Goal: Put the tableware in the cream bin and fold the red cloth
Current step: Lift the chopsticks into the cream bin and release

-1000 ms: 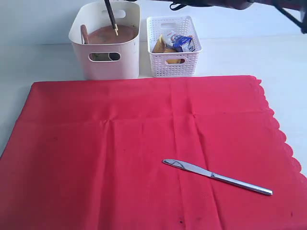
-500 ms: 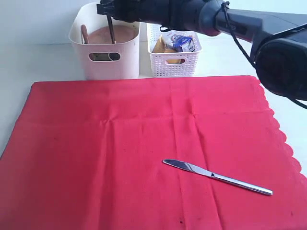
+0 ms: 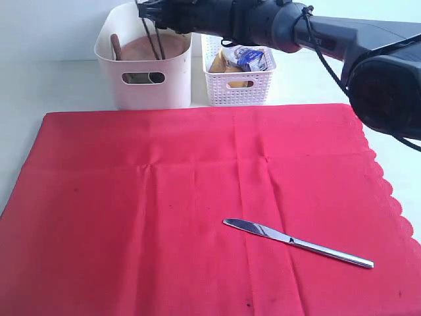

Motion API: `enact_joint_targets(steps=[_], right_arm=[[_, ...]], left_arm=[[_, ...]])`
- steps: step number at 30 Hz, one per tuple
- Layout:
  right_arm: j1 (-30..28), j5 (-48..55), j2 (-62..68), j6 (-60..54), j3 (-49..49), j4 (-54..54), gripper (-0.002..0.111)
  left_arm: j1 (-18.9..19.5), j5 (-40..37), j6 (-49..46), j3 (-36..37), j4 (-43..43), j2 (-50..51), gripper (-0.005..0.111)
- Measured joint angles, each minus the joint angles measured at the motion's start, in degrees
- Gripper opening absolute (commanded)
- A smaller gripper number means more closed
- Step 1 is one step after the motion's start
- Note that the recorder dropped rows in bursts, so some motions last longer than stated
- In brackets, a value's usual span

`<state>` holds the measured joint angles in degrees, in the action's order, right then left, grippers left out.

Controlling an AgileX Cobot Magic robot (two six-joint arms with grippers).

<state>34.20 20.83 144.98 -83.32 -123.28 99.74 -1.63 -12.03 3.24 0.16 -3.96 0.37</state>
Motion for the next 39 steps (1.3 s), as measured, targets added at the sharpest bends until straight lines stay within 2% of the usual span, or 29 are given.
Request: enact_joint_targets(steps=[15,22,29,39], right_arm=[[-1.75,16.08,-0.15,10.17,0.00,-0.44,0.052],[-5.03,22.36,-4.04,15.88,0.00,-13.33,0.052],[-5.19,27.15,-9.40,21.40,0.00,-25.64,0.052],[-5.19,40.28,-13.84,21.74,0.00,-29.39,0.052]], left_arm=[[0.00,0.00,0.00,0.00,0.00,0.00,0.001],[0.00,0.00,0.00,0.00,0.00,0.00,0.001],[0.00,0.00,0.00,0.00,0.00,0.00,0.001],[0.00,0.00,0.00,0.00,0.00,0.00,0.001]])
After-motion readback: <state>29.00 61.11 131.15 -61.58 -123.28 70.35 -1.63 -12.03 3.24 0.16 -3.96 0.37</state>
